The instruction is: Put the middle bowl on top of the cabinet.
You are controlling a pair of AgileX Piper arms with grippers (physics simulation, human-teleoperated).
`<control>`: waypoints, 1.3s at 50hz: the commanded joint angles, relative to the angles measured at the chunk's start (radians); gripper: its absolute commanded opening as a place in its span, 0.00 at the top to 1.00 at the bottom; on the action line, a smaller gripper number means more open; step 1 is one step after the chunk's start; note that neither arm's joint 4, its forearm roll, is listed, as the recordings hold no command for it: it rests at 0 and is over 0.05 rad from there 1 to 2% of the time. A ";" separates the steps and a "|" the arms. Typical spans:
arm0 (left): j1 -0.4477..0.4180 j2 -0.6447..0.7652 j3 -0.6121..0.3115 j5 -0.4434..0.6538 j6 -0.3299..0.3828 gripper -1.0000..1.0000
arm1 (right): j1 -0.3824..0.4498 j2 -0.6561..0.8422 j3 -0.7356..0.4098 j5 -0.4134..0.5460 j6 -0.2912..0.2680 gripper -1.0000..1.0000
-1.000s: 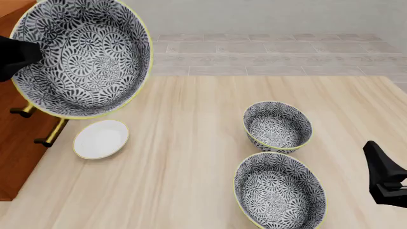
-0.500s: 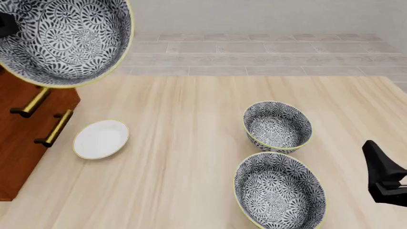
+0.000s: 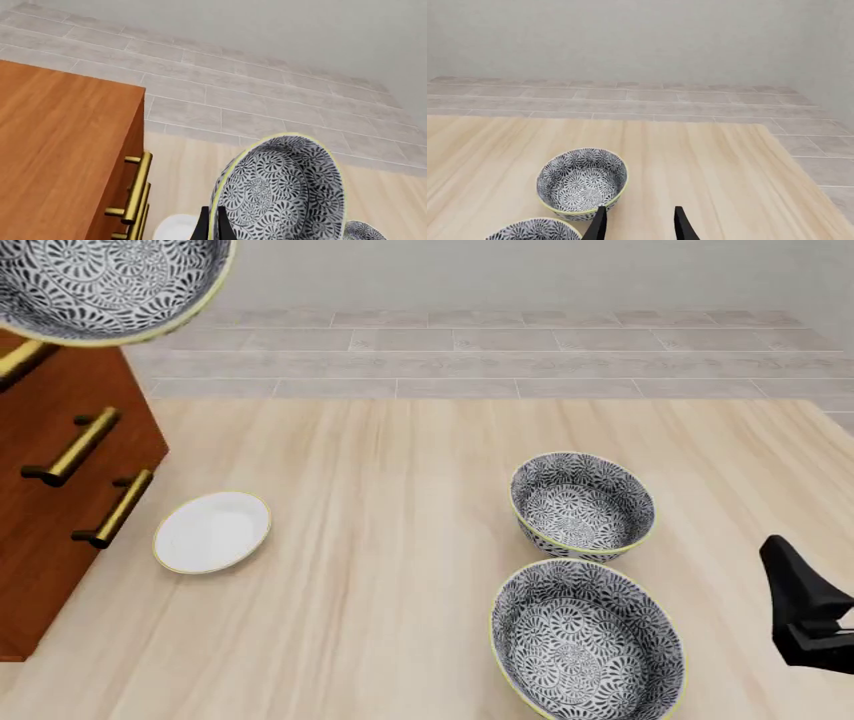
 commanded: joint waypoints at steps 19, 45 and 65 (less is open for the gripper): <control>0.147 0.079 -0.150 0.002 -0.029 1.00 | 0.003 0.047 0.000 -0.041 -0.002 0.00; 0.271 0.124 -0.200 -0.004 -0.055 1.00 | 0.004 0.037 0.000 -0.026 -0.005 0.00; 0.339 0.186 -0.262 0.024 -0.109 1.00 | 0.005 0.046 0.000 -0.033 -0.006 0.00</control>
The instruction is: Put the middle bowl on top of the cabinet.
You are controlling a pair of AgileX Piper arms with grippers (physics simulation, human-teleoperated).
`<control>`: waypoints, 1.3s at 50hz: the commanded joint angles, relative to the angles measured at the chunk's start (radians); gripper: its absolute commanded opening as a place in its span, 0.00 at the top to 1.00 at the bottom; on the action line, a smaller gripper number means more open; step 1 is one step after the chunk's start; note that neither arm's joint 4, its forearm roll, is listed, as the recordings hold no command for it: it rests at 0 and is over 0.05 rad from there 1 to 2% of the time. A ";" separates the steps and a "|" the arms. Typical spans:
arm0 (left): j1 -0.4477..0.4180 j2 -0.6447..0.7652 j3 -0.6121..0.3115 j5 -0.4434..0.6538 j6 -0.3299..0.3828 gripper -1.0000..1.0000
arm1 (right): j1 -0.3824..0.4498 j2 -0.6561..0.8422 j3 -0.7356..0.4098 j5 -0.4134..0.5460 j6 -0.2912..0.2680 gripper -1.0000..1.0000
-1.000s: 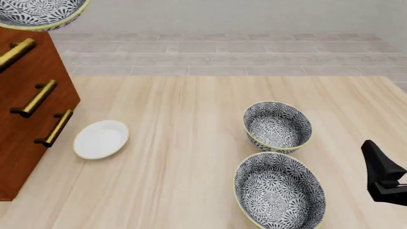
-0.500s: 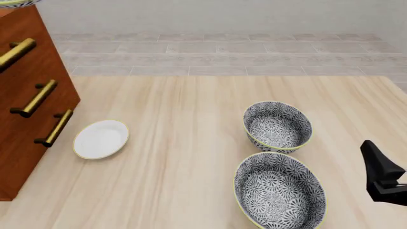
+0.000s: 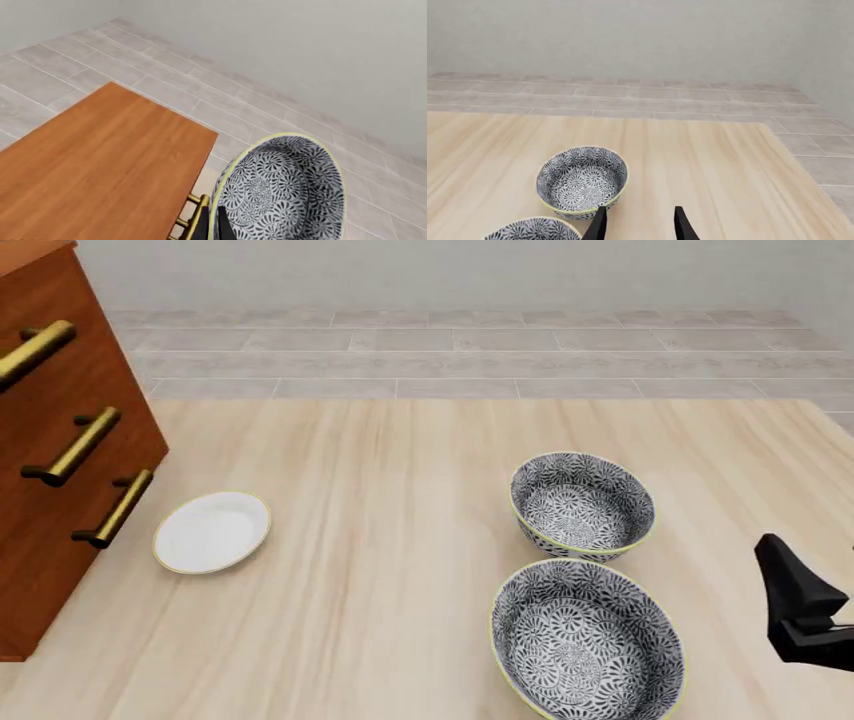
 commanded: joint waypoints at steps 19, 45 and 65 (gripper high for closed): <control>0.103 0.079 -0.087 0.031 -0.050 1.00 | 0.001 0.021 0.000 -0.019 0.000 0.00; 0.206 0.144 -0.087 0.033 -0.152 1.00 | 0.002 0.030 0.000 -0.027 -0.002 0.00; 0.233 0.148 -0.066 0.044 -0.197 1.00 | 0.002 0.020 0.000 -0.017 -0.002 0.00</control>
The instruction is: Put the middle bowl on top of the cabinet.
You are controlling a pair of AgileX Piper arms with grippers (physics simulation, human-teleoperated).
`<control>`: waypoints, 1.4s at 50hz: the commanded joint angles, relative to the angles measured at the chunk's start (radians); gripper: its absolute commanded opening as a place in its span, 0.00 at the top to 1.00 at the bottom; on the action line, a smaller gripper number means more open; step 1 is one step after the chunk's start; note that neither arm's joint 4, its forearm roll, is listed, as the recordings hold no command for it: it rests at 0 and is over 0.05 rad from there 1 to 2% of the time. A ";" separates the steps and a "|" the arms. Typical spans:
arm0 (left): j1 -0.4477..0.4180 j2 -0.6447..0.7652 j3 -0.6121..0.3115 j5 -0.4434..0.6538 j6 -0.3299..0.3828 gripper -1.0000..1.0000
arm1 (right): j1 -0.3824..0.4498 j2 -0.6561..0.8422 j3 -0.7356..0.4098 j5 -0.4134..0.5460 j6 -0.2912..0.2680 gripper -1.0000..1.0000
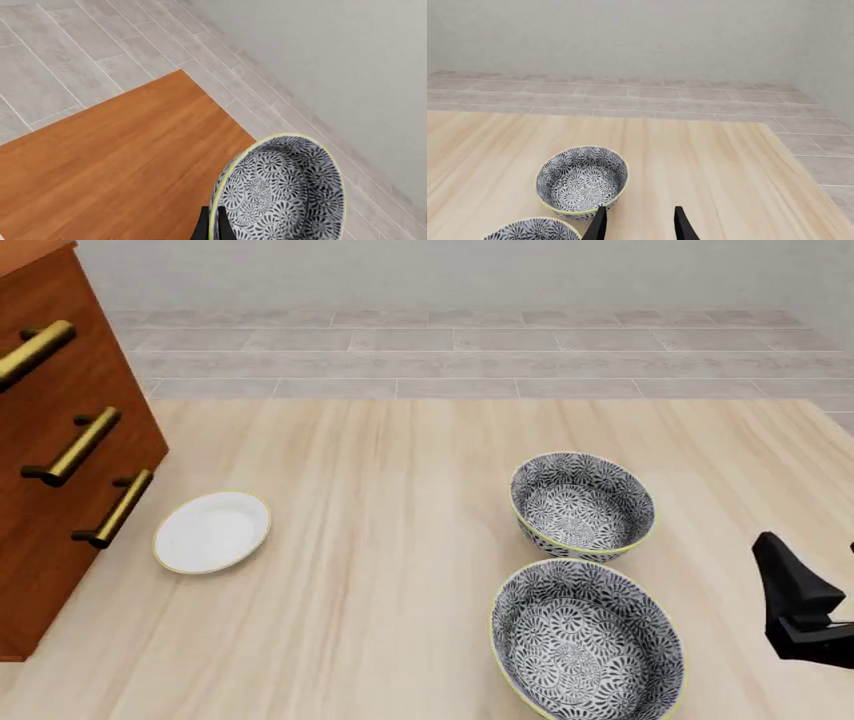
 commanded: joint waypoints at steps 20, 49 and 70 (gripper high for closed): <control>0.059 0.018 0.020 0.004 -0.054 1.00 | 0.000 0.003 0.000 -0.001 -0.001 0.00; 0.111 0.034 0.023 -0.003 -0.081 1.00 | 0.000 0.006 0.000 -0.005 -0.001 0.00; 0.145 0.083 -0.004 -0.005 -0.091 1.00 | 0.000 0.012 0.000 -0.011 0.000 0.00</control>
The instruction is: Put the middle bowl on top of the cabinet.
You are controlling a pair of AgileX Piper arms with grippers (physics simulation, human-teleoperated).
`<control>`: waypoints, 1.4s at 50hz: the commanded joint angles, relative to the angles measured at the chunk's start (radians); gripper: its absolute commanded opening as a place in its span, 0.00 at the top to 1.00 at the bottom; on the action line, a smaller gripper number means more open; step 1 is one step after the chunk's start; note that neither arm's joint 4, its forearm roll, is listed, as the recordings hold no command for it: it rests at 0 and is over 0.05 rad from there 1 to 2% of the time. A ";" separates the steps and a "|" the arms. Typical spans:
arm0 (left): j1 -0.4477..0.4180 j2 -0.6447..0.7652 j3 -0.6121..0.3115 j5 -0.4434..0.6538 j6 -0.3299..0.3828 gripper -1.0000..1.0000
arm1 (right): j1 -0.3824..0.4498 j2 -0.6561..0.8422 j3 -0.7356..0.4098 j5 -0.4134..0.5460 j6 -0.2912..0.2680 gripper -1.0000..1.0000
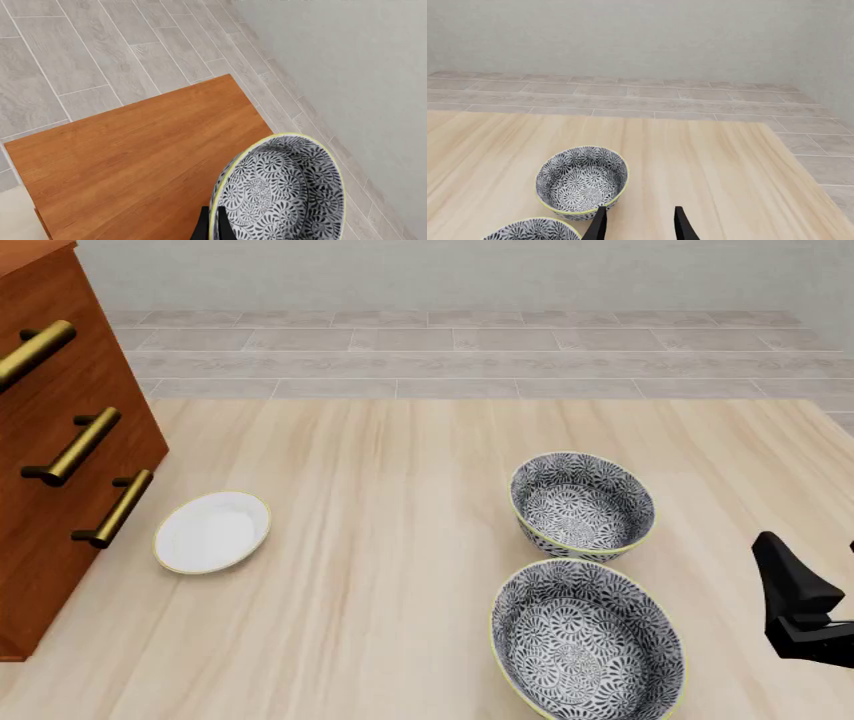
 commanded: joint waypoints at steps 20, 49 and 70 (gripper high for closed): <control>0.028 0.047 0.008 -0.027 0.008 1.00 | 0.001 -0.011 0.000 0.013 -0.001 0.00; 0.054 0.088 0.049 -0.062 0.039 1.00 | 0.000 -0.018 0.000 0.020 0.000 0.00; 0.070 0.112 0.055 -0.073 0.051 1.00 | 0.002 -0.006 0.000 0.008 -0.001 0.00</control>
